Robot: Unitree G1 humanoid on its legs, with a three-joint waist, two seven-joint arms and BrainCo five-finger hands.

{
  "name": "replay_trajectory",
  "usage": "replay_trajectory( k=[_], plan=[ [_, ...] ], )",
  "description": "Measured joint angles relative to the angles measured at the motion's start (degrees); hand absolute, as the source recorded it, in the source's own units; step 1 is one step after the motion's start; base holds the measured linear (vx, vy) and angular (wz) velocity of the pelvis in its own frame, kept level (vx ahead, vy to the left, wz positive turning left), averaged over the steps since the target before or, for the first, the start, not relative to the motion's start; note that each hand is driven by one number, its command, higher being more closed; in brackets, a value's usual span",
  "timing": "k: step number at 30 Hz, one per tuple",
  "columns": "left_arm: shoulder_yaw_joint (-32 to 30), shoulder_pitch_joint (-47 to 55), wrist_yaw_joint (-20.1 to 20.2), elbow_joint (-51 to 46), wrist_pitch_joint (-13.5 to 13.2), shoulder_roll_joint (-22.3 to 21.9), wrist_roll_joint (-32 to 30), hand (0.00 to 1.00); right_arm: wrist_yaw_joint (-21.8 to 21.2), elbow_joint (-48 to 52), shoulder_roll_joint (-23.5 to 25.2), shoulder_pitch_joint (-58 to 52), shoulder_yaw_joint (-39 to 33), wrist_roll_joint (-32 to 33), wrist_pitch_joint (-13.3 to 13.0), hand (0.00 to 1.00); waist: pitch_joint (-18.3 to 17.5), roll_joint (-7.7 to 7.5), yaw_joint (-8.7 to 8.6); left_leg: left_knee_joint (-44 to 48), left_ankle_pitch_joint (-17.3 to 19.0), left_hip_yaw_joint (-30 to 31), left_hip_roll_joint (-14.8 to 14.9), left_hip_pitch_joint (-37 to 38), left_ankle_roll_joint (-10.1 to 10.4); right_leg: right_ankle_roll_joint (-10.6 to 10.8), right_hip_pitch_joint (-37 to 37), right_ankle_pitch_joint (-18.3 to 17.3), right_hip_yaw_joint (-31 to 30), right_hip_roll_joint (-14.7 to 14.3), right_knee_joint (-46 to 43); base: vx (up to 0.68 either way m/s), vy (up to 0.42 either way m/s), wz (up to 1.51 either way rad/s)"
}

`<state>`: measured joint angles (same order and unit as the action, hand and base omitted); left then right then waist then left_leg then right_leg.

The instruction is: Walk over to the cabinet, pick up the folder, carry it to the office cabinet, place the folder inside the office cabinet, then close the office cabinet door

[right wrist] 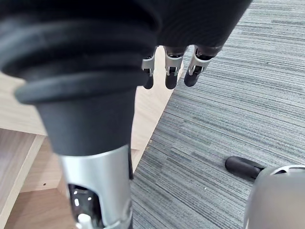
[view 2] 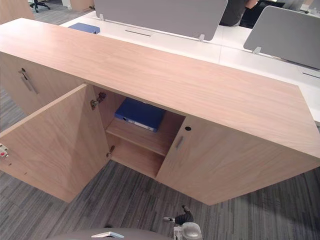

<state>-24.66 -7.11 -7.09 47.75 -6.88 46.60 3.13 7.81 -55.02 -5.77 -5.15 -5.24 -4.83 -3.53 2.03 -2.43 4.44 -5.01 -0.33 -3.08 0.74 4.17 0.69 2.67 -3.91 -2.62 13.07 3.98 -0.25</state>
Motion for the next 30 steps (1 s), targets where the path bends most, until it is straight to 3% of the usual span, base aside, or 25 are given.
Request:
replay_trajectory(
  k=[9,15,26,30],
  plan=[
    [0.1,2.6,0.1,-4.5,-0.1,-5.6,0.0,0.0,-0.2,0.0,-0.7,0.2,-0.2,-0.1,0.2,0.0,0.0,0.26,0.08,0.0,0.0,0.0,0.0,0.0,0.0,0.0,-0.1,0.0,0.0,0.0,0.2,0.0,0.0,0.0],
    [0.2,7.0,0.0,-11.4,-0.4,-11.8,0.6,0.0,-0.2,0.1,-0.8,0.0,-0.5,-0.1,1.1,0.0,-0.1,0.58,0.09,0.0,0.0,0.0,0.0,0.0,0.0,0.0,-0.1,0.1,0.0,0.0,0.2,0.0,0.0,0.0],
    [6.8,12.2,0.0,-13.4,-0.7,-24.8,2.3,0.0,-0.1,0.1,-0.9,0.2,-0.5,-0.1,1.4,0.0,-0.2,1.5,-0.08,0.0,0.0,-1.0,0.0,0.7,0.0,0.1,-0.2,0.6,-0.7,0.0,0.6,0.0,0.0,-0.02],
    [8.4,13.7,0.0,-13.4,-1.0,-27.3,3.1,0.0,-0.1,0.1,-0.9,0.6,-0.5,-0.2,1.5,0.0,-0.1,2.36,-0.38,0.0,0.0,-1.7,0.0,0.7,0.0,0.2,-0.1,1.1,-1.4,0.0,0.9,-0.04,0.002,-0.1]
  ],
)
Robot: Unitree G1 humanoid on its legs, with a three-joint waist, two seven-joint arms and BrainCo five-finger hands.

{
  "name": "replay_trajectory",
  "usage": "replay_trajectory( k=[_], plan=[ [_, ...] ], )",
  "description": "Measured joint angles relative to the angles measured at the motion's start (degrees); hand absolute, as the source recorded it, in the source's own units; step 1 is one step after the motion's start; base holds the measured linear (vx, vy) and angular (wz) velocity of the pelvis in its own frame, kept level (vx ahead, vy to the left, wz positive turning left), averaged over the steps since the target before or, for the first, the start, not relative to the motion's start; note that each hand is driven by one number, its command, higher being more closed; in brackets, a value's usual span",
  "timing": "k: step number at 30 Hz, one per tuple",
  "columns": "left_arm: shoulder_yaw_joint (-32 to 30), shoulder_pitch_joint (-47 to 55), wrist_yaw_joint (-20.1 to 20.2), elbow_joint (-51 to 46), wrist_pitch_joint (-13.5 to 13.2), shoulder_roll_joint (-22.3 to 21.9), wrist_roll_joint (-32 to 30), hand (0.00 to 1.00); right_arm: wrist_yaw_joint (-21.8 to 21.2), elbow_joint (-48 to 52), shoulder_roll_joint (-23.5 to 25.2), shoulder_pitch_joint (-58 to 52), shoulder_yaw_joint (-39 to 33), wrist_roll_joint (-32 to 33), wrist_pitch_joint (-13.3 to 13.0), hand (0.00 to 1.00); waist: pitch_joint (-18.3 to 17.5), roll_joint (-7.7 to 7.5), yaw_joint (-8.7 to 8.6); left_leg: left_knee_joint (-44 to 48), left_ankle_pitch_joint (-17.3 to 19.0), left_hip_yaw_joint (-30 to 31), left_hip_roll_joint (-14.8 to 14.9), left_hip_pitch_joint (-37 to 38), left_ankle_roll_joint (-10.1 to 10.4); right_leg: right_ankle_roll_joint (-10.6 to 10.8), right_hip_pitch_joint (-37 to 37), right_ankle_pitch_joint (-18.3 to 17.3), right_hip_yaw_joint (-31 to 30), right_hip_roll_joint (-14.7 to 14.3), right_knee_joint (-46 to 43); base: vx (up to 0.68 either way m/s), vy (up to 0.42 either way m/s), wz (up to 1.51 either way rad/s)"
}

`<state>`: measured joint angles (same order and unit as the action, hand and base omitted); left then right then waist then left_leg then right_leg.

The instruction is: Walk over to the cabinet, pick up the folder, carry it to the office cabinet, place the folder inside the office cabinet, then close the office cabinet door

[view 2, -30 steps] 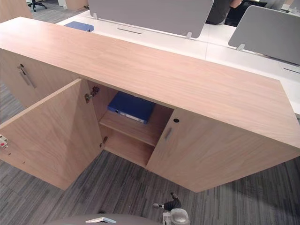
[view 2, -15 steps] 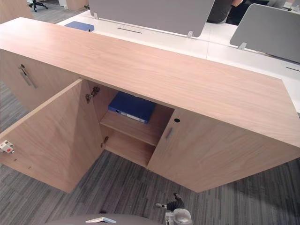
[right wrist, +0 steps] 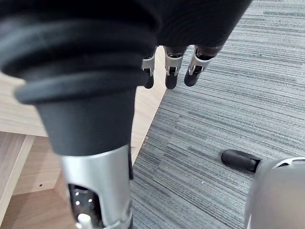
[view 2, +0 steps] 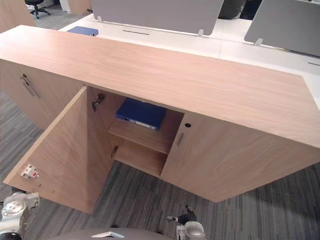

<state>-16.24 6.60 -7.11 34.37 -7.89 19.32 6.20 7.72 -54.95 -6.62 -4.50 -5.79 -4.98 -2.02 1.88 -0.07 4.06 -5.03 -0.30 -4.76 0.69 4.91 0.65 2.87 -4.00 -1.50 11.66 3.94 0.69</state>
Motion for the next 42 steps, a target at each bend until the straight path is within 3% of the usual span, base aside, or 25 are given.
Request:
replay_trajectory(
  k=[11,17,23,31,42],
  plan=[
    [10.4,4.6,1.6,-0.8,-1.3,-6.8,0.5,0.0,0.4,0.1,0.7,-0.2,0.0,-0.3,0.4,0.0,0.2,0.0,-1.59,0.0,-0.1,-3.6,0.0,-0.1,-0.1,0.6,1.9,2.0,-4.3,-0.1,0.7,-0.05,0.004,-0.18],
    [17.3,4.5,2.5,-1.5,0.5,-10.6,2.1,0.0,0.9,2.6,1.8,-0.9,0.0,-1.2,1.0,0.0,0.3,-0.04,-4.45,0.0,0.3,-7.2,0.0,0.0,-0.1,1.1,3.2,2.9,-8.1,-0.1,1.4,-0.05,0.009,-0.31],
    [24.4,2.2,3.7,-1.5,1.1,-13.0,2.2,0.0,1.4,2.9,2.6,-1.3,-0.1,-1.1,1.0,0.0,0.3,-0.63,-6.16,0.0,0.8,-9.9,-0.1,1.0,-0.6,1.5,3.2,4.2,-10.8,-0.2,2.4,0.0,0.016,-0.24],
    [31.2,-4.3,3.6,-1.9,1.4,-13.6,2.9,0.0,1.6,4.4,2.8,-1.4,0.0,-0.9,0.9,0.0,0.0,-0.07,-8.24,0.1,2.2,-12.6,-0.1,1.2,-0.5,1.5,4.2,4.3,-13.3,-0.6,2.7,0.03,-0.006,-0.18],
    [31.9,-10.6,0.2,-2.2,1.8,-10.4,3.7,0.0,1.6,4.4,2.8,-1.0,0.1,-0.8,0.9,0.0,-0.1,0.15,-10.63,0.4,2.9,-14.9,0.2,0.9,-0.2,1.1,5.5,4.8,-14.7,-1.2,2.9,-0.01,-0.032,-0.12]
  ],
)
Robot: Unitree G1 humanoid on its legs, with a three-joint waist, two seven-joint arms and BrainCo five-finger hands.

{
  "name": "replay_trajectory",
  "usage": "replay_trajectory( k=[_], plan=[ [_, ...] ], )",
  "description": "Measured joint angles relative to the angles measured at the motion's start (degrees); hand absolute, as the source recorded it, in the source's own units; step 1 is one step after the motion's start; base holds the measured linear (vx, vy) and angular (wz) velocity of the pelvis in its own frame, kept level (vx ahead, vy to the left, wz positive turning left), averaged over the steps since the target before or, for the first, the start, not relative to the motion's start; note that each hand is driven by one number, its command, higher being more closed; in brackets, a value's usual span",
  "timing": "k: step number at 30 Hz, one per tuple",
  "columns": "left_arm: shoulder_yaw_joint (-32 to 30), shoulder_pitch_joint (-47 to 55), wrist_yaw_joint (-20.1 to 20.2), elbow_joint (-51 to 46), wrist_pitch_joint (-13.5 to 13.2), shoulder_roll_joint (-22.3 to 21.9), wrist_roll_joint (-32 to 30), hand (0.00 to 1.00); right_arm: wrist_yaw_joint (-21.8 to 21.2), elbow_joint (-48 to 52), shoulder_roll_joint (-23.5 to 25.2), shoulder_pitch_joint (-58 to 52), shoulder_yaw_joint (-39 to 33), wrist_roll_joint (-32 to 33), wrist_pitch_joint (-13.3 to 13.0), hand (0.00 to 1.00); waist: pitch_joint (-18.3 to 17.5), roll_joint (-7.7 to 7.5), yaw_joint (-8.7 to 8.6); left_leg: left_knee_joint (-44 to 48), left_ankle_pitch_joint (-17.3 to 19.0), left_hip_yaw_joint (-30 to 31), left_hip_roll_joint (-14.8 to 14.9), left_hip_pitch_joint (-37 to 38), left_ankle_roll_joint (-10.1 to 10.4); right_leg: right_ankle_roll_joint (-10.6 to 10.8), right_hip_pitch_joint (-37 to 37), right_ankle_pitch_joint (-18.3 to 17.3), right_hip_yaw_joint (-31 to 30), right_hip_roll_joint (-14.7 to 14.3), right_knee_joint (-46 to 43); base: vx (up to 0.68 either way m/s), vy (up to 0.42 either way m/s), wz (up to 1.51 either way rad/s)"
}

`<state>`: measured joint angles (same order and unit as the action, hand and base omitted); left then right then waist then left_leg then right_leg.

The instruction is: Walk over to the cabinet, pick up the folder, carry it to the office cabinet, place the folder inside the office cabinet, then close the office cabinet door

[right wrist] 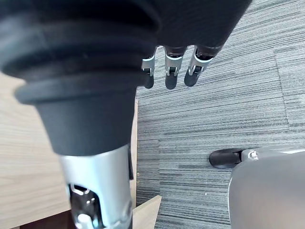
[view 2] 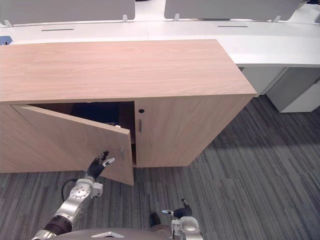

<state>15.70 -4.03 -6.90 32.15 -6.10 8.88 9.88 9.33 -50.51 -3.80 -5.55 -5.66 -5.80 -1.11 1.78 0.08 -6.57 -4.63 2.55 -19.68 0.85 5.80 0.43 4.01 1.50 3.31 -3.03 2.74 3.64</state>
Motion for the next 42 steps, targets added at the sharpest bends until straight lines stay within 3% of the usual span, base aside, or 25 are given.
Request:
replay_trajectory(
  k=[11,19,24,33,42],
  plan=[
    [-2.2,-2.1,-0.9,-0.1,0.0,1.6,-2.4,0.0,0.0,-0.7,-0.2,0.2,-0.1,1.1,0.0,0.0,-0.7,0.31,-0.53,-0.3,-0.6,1.0,-0.5,-1.0,-0.5,0.2,0.8,0.3,1.0,0.7,-0.1,-0.07,-0.034,0.03],
    [-2.7,2.8,-0.1,0.6,0.0,1.7,-4.6,0.0,0.0,-4.4,-0.2,1.9,-0.2,1.4,0.1,0.0,-1.2,-0.44,0.28,-0.3,-0.7,3.5,-0.9,-1.3,-0.8,0.2,-0.7,0.3,3.7,1.1,0.9,-0.02,-0.035,0.18],
    [-4.9,6.2,1.7,7.8,0.4,1.6,-6.7,0.0,0.0,-6.6,-0.1,2.9,-0.2,1.4,0.1,0.0,-1.2,-0.58,1.26,-0.2,-1.0,4.1,-0.8,-0.9,-0.7,0.2,-1.6,0.2,4.4,1.1,0.9,-0.04,-0.04,0.09],
    [-14.2,9.3,2.1,26.3,2.1,1.3,-13.2,0.0,-0.1,-9.7,-0.1,4.1,-0.2,1.4,0.3,0.0,-0.7,-1.97,2.89,-0.4,-2.4,6.5,-1.0,-0.9,-0.9,0.3,-2.3,0.1,6.7,1.6,0.9,-0.1,-0.047,0.13],
    [-20.3,11.7,1.9,29.8,3.5,-0.7,-15.7,0.0,-0.5,-11.2,-0.1,4.7,-1.6,1.0,0.4,0.0,-0.7,-2.31,3.75,-0.4,-2.2,7.2,-2.3,-1.1,-1.3,1.1,-2.9,-0.2,7.0,3.0,0.9,-0.03,0.001,0.05]
  ],
)
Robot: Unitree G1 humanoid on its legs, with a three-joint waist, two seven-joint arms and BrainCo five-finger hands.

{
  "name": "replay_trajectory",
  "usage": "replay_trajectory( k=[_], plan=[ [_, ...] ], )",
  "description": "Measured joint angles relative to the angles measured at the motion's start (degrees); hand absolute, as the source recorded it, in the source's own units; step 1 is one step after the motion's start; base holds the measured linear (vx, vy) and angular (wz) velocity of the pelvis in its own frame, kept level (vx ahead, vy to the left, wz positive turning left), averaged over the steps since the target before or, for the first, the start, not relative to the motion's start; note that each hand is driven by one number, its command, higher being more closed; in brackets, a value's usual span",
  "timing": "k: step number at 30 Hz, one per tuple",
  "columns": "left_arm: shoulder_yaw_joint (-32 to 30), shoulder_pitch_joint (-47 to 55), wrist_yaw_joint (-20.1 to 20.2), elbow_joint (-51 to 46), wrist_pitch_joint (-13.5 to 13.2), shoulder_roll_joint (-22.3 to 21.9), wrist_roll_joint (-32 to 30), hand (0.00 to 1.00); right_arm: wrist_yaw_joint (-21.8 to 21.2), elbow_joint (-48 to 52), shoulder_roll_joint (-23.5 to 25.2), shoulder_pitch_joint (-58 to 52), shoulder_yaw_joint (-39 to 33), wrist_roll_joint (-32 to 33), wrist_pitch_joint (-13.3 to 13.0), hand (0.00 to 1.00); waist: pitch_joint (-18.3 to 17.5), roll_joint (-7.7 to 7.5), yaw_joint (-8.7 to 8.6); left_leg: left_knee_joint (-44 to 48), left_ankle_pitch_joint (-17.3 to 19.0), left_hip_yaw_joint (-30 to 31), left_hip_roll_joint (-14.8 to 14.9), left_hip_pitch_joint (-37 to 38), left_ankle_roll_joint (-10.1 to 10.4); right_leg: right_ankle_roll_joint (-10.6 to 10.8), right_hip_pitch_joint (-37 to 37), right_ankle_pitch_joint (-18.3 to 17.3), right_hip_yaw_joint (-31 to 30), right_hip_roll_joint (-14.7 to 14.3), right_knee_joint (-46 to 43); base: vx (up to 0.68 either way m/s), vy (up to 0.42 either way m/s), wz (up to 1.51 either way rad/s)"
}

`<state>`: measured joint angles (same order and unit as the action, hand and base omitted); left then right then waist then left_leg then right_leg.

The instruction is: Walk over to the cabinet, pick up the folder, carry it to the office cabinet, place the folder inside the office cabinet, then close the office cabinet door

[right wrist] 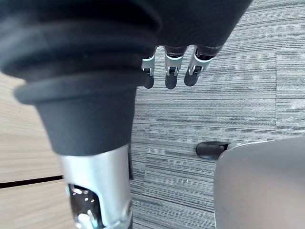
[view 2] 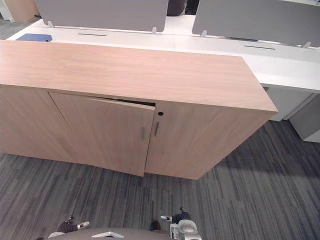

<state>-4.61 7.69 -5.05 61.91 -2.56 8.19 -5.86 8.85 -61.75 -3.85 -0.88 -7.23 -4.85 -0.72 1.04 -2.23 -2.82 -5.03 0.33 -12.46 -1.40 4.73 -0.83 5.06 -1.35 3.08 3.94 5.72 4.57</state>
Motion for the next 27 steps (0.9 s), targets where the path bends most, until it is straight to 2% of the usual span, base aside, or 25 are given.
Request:
replay_trajectory(
  k=[9,27],
  plan=[
    [-1.0,-0.2,0.0,0.5,0.7,-0.3,0.0,0.0,-0.1,-1.4,0.1,0.8,-0.9,0.0,0.9,0.0,0.1,-0.04,0.11,0.0,0.3,0.3,-0.2,0.2,-0.3,0.3,-0.5,0.0,0.4,0.0,0.0,0.0,-0.013,0.02],
    [0.1,-0.4,0.4,0.7,1.3,-0.4,0.0,0.0,-0.2,-2.2,0.1,1.2,-1.4,0.0,1.0,0.0,0.3,0.09,0.47,0.0,0.3,0.0,-0.2,1.2,-0.3,0.3,-0.8,-0.3,0.0,0.0,-0.5,-0.05,-0.027,-0.01]
  ],
)
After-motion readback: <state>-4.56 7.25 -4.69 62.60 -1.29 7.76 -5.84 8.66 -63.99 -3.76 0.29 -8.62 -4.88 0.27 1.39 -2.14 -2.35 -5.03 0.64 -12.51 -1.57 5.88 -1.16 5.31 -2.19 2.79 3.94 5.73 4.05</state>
